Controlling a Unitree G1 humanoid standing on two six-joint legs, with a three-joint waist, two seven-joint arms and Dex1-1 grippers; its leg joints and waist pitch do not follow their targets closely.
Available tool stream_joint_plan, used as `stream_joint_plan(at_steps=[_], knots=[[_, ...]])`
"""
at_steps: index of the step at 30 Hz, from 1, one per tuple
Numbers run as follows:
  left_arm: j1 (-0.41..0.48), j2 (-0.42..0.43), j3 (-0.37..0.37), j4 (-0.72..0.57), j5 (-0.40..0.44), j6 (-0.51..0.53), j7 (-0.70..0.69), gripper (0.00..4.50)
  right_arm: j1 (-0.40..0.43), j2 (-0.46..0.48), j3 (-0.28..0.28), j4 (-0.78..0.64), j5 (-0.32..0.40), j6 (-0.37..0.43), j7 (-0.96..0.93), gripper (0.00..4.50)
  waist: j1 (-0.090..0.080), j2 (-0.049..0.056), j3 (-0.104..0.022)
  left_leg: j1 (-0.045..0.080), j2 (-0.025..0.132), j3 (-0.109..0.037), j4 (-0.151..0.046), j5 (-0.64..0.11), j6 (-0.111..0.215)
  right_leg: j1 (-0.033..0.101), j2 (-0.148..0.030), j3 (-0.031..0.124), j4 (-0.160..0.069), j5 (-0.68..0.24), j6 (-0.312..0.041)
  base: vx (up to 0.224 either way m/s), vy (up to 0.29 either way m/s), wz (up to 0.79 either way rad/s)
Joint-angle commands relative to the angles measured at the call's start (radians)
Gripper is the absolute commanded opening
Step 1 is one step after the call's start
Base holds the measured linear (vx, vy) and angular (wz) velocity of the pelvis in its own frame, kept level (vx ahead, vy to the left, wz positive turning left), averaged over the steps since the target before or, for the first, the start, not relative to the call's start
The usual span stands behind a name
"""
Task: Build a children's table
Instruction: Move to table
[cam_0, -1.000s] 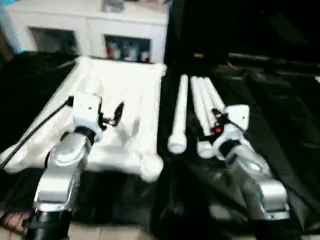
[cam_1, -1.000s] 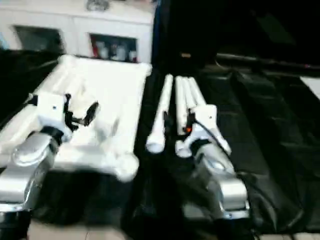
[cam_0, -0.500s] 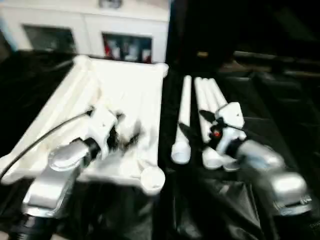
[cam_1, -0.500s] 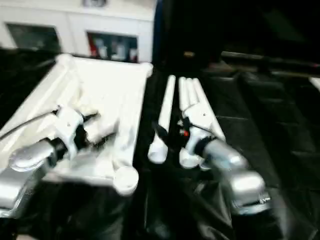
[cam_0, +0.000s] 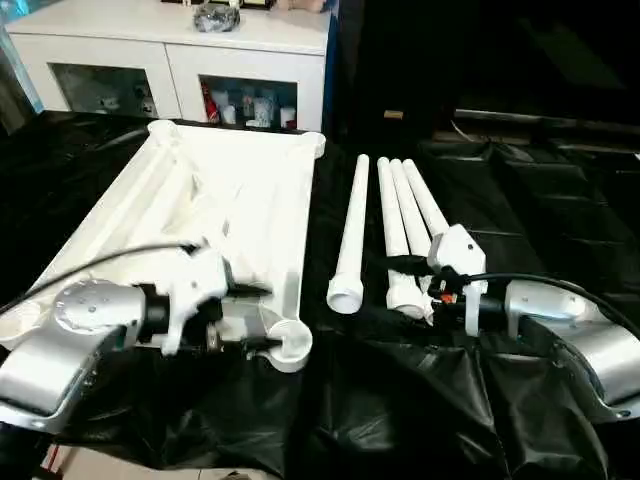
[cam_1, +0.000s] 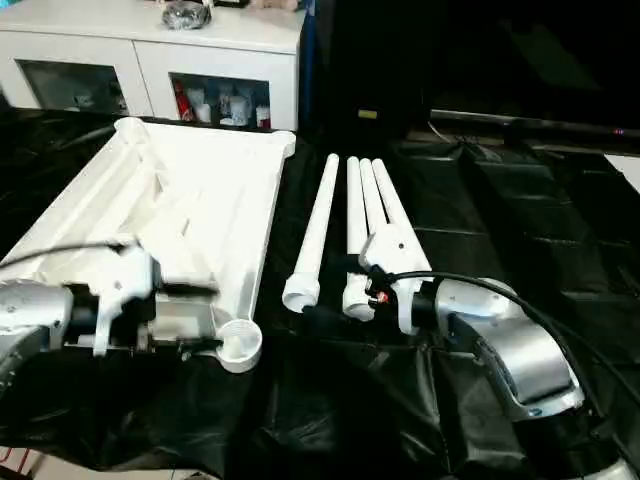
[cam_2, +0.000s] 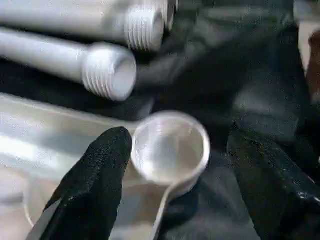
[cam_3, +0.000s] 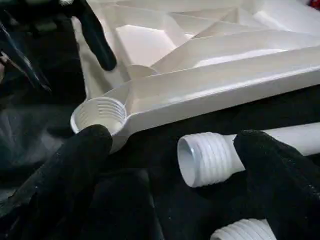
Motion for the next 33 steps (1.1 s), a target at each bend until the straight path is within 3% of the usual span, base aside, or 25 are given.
stream_joint_plan(at_steps=[1, 5, 9, 17, 19, 26, 33], knots=[[-0.023, 0.024, -0.026, 0.033, 0.054, -0.049, -0.017, 3.15, -0.013, -0.008, 0.019, 0.001, -0.023, -0.009, 0.007, 4.50, 0.002, 0.011, -0.046, 0.002, 0.043, -0.007, -0.083, -0.190, -0.002, 0.025, -0.069, 0.049, -0.093, -0.192, -0.181, 0.000, 0.000, 0.00], [-0.028, 0.054, -0.057, 0.073, 0.079, -0.049, -0.043, 2.79, -0.007, -0.007, 0.038, -0.014, -0.021, 0.000, 0.018, 4.50, 0.001, 0.012, -0.053, 0.000, 0.042, -0.005, -0.080, -0.142, 0.008, 0.030, -0.066, 0.046, -0.078, -0.047, -0.211, 0.000, 0.000, 0.00], [-0.028, 0.066, -0.059, 0.100, 0.095, -0.062, -0.053, 2.46, -0.004, -0.006, 0.044, -0.023, -0.012, 0.005, 0.035, 4.50, 0.001, 0.011, -0.054, -0.001, 0.042, -0.003, -0.076, -0.117, 0.022, 0.031, -0.067, 0.046, -0.073, 0.012, -0.229, 0.000, 0.000, 0.00], [-0.054, 0.067, -0.070, 0.162, 0.130, -0.107, -0.057, 1.84, -0.021, 0.000, 0.070, -0.005, -0.036, -0.010, 0.045, 4.50, 0.003, 0.011, -0.049, 0.001, 0.046, -0.002, -0.081, -0.172, 0.005, 0.027, -0.071, 0.047, -0.080, -0.086, -0.225, 0.000, 0.000, 0.00], [-0.057, 0.063, -0.071, 0.170, 0.134, -0.113, -0.059, 1.70, -0.023, 0.000, 0.077, -0.001, -0.039, -0.009, 0.052, 4.50, 0.004, 0.007, -0.049, 0.000, 0.046, -0.002, -0.080, -0.163, 0.007, 0.028, -0.072, 0.047, -0.079, -0.085, -0.222, 0.000, 0.000, 0.00], [-0.078, 0.055, -0.091, 0.228, 0.174, -0.146, -0.069, 1.09, -0.036, -0.005, 0.102, -0.002, -0.006, 0.017, 0.117, 4.50, 0.005, 0.009, -0.053, -0.002, 0.046, -0.003, -0.078, -0.138, 0.017, 0.030, -0.071, 0.046, -0.075, -0.028, -0.230, 0.000, 0.000, 0.00], [-0.098, 0.056, -0.111, 0.282, 0.205, -0.174, -0.080, 0.60, -0.059, -0.008, 0.112, 0.011, 0.002, 0.022, 0.166, 4.50, 0.005, 0.011, -0.052, 0.000, 0.047, -0.003, -0.080, -0.151, 0.013, 0.029, -0.073, 0.046, -0.076, -0.036, -0.238, 0.000, 0.000, 0.00]])
